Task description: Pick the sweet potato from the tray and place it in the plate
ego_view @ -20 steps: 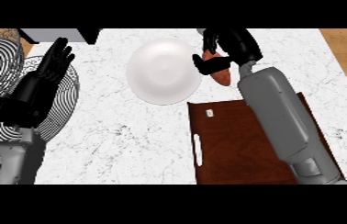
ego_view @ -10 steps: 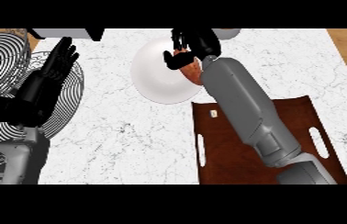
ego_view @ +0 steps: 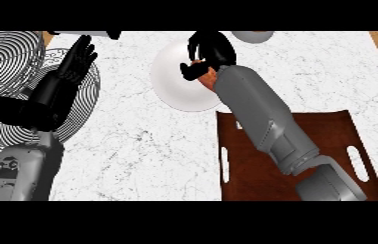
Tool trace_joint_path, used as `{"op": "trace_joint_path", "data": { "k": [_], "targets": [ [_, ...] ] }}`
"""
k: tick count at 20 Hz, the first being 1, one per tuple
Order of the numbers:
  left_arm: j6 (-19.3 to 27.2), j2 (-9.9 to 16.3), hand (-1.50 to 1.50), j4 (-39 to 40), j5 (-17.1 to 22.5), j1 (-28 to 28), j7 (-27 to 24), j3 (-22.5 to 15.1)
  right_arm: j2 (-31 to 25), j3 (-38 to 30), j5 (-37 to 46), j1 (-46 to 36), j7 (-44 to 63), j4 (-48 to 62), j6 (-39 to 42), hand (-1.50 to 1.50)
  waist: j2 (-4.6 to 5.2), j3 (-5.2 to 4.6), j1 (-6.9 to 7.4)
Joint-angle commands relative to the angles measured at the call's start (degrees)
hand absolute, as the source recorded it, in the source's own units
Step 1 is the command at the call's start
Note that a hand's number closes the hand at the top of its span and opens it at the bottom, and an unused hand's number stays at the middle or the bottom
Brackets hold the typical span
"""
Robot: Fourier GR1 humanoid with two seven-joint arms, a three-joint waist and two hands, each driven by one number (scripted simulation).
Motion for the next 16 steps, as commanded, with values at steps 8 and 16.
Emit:
{"op": "trace_joint_path", "data": {
  "k": [8, 16],
  "targets": [
    [-0.3, -0.6, 0.00, 2.0, -0.7, -4.4, -0.2, -0.8, 0.1, -3.1, -12.4, 1.3, -8.3, 3.4, -0.4, -1.50, 0.75, 0.08, 2.32],
    [0.3, -1.2, 0.00, 1.2, -1.5, -2.2, -0.1, -1.4, 0.1, -10.0, -23.8, 0.2, -14.4, 1.7, -5.8, -1.50, 0.35, 0.10, 2.24]
  ]
}}
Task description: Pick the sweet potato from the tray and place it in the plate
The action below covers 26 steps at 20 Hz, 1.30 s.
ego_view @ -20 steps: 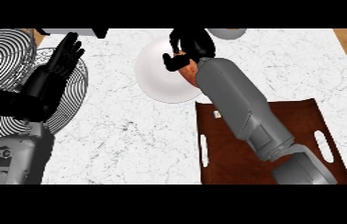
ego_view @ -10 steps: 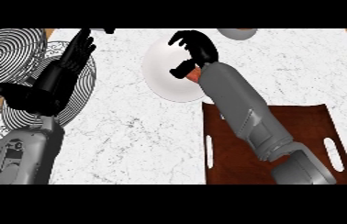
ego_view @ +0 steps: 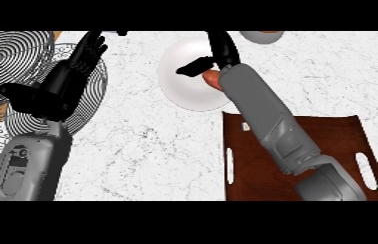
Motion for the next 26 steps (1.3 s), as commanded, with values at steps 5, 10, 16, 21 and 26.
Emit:
{"op": "trace_joint_path", "data": {
  "k": [5, 10, 16, 21, 26],
  "targets": [
    [-0.7, 2.8, 0.00, -1.2, 1.6, 0.5, 2.1, 3.4, -1.7, -8.5, -8.6, 0.2, -8.8, 1.6, 2.4, -1.50, -0.63, 0.01, -3.56],
    [1.5, 0.6, 0.00, -1.5, -0.6, 2.6, 0.8, 2.1, -4.5, -11.9, -10.9, 0.2, -10.8, 4.3, 5.5, -1.50, -0.89, -0.02, -4.61],
    [2.3, -0.8, 0.00, -1.7, -1.6, 5.0, -0.9, 1.4, -12.4, -13.5, -11.7, 3.6, -16.3, 5.1, 15.2, -1.50, -1.25, -0.01, -5.56],
    [0.3, 1.2, 0.00, -4.0, 0.5, 5.5, 0.2, 3.5, -18.7, -13.6, -10.9, 5.9, -19.8, 7.1, 21.6, -1.50, -1.09, 0.02, -5.16],
    [-1.3, 2.1, 0.00, -2.3, 1.5, 6.9, -2.0, 5.2, -20.5, -13.0, -9.5, 9.6, -24.8, 7.8, 23.9, -1.50, -1.26, 0.00, -5.53]
  ]
}}
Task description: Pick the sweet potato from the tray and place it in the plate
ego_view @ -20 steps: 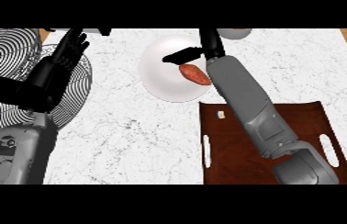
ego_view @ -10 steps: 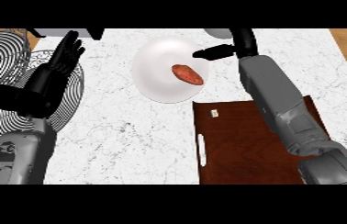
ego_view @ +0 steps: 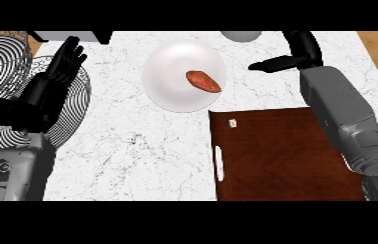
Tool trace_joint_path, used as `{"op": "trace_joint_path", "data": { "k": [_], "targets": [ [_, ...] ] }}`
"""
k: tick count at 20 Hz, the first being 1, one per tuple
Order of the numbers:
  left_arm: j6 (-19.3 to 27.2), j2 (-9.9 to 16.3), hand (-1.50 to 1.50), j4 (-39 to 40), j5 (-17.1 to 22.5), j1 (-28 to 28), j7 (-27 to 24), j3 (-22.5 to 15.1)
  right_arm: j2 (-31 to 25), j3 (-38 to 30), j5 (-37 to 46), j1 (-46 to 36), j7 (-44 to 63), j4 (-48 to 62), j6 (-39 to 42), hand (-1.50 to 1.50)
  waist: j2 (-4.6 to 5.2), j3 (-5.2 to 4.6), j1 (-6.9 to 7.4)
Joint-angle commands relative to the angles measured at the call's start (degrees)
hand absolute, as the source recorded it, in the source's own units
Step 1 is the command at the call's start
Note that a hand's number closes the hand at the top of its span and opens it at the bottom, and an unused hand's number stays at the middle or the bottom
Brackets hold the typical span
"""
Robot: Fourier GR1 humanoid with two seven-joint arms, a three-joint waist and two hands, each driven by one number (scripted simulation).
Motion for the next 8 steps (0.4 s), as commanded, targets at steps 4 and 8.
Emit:
{"op": "trace_joint_path", "data": {
  "k": [4, 8],
  "targets": [
    [-1.5, 1.5, 0.00, -2.4, 1.6, -0.4, 2.6, 1.3, -5.5, 0.1, 1.4, 2.6, -4.7, 1.8, 5.4, -1.50, 0.00, 0.05, 0.45],
    [1.4, -1.9, 0.00, -1.5, -1.3, -2.1, 2.8, -1.8, -5.2, 0.2, 2.4, 2.8, -7.0, 2.0, 0.7, -1.50, 0.21, 0.08, 0.50]
  ]
}}
